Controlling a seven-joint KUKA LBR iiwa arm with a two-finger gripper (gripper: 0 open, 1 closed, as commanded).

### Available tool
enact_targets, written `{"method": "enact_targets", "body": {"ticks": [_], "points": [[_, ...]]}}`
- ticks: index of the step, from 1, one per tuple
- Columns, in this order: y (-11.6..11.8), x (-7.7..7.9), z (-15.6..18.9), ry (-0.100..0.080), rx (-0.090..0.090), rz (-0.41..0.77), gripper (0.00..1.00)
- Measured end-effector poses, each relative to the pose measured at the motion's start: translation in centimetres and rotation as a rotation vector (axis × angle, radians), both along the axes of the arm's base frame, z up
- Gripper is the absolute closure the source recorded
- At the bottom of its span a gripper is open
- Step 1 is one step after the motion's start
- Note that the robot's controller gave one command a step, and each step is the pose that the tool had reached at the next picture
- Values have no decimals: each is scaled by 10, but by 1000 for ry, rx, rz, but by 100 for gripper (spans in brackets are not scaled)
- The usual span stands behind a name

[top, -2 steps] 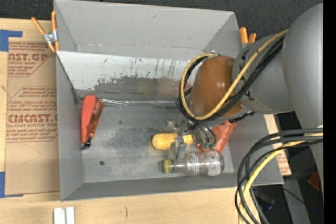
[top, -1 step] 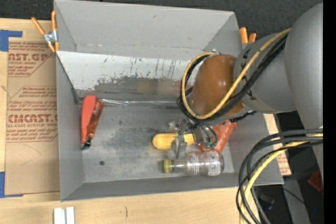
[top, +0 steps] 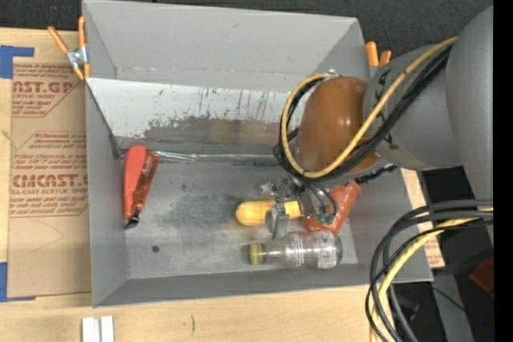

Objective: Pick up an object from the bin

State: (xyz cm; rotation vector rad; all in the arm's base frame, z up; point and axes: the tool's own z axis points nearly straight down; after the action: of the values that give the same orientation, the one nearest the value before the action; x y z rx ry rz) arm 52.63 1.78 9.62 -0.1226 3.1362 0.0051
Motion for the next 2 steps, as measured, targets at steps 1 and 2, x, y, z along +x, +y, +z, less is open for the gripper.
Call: {"method": "enact_targets", "body": {"ticks": [1, 2], "points": [[0, 0, 16, -1, 0, 0, 100], [0, 1, 31, -3, 0, 0, 100]]}}
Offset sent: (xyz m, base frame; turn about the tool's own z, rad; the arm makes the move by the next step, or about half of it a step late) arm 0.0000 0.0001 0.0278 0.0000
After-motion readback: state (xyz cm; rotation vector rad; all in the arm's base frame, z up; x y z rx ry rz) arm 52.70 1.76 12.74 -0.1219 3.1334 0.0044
